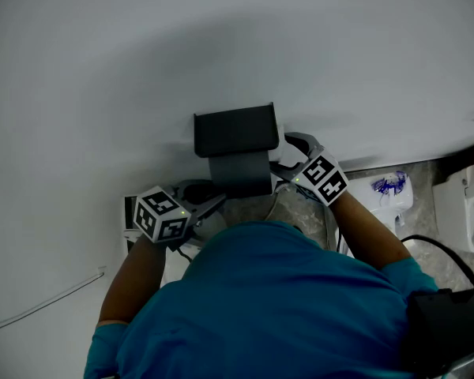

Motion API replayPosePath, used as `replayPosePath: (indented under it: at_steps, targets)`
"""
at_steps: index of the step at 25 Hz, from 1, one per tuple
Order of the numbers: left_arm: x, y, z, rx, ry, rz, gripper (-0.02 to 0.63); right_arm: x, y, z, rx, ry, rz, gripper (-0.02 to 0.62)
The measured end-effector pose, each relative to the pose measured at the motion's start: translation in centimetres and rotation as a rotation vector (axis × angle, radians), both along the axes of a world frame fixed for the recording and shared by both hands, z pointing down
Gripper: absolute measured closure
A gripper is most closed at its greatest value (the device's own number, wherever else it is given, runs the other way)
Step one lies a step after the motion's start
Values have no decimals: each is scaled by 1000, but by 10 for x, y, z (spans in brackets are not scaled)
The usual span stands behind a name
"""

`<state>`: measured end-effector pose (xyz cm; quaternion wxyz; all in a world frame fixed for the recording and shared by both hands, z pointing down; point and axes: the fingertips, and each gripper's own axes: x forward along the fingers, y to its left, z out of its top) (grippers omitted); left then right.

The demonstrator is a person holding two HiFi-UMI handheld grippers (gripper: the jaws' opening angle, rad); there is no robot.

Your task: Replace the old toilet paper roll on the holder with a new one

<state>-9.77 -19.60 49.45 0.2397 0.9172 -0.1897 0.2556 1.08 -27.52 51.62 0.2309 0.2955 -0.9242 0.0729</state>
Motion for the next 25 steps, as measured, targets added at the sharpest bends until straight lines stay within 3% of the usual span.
replayPosePath:
  at_steps: [11,25]
  targets:
    - [0,1,-3,4,0,6,517,-25,-4,5,48,70,-74,247]
    - [1,4,-4,11,-6,17,520,-57,-2,-3,83,37,-209,241]
